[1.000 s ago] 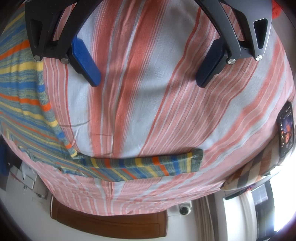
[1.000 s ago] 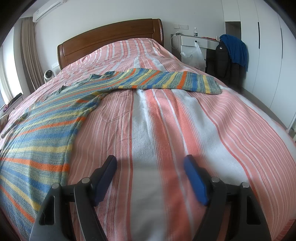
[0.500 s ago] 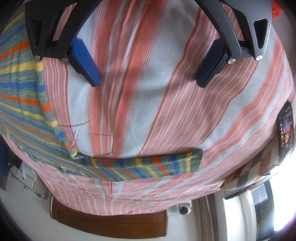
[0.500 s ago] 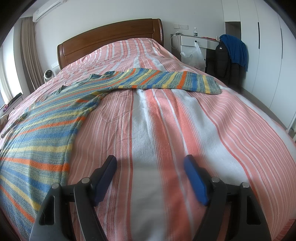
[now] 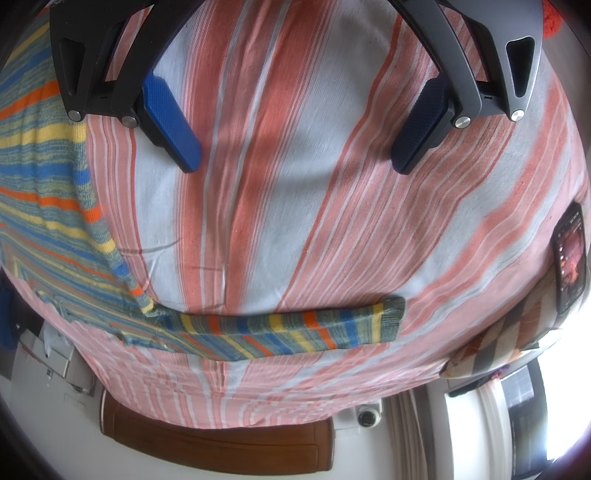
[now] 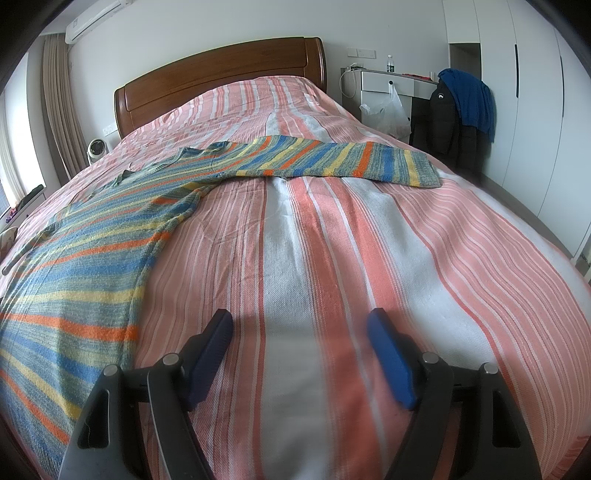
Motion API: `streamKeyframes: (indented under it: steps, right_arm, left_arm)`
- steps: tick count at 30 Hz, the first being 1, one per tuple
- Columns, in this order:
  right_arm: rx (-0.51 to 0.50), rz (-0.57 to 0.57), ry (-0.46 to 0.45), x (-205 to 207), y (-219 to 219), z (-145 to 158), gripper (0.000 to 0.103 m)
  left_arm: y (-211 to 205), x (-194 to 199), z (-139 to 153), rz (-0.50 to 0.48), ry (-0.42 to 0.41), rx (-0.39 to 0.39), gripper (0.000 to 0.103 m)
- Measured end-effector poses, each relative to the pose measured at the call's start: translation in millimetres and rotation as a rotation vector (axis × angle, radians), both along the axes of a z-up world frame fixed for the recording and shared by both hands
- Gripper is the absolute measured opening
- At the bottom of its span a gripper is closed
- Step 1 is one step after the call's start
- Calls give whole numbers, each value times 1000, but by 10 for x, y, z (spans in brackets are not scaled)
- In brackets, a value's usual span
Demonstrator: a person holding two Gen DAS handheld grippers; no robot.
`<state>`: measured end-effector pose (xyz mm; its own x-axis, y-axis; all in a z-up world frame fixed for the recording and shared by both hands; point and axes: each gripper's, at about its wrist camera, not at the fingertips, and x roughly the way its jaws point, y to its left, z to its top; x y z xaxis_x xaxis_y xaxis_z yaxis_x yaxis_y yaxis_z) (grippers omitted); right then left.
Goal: Fold small clothes
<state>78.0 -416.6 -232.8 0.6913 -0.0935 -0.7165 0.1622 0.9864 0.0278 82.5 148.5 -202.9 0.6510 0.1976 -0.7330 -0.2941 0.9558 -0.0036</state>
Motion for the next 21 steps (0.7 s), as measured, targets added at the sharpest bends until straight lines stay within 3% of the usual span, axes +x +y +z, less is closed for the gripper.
streamKeyframes:
  steps: [21]
  right_arm:
    - [0, 1, 1, -5, -10, -5, 75]
  left_arm:
    - [-8, -5, -5, 0, -2, 1, 103]
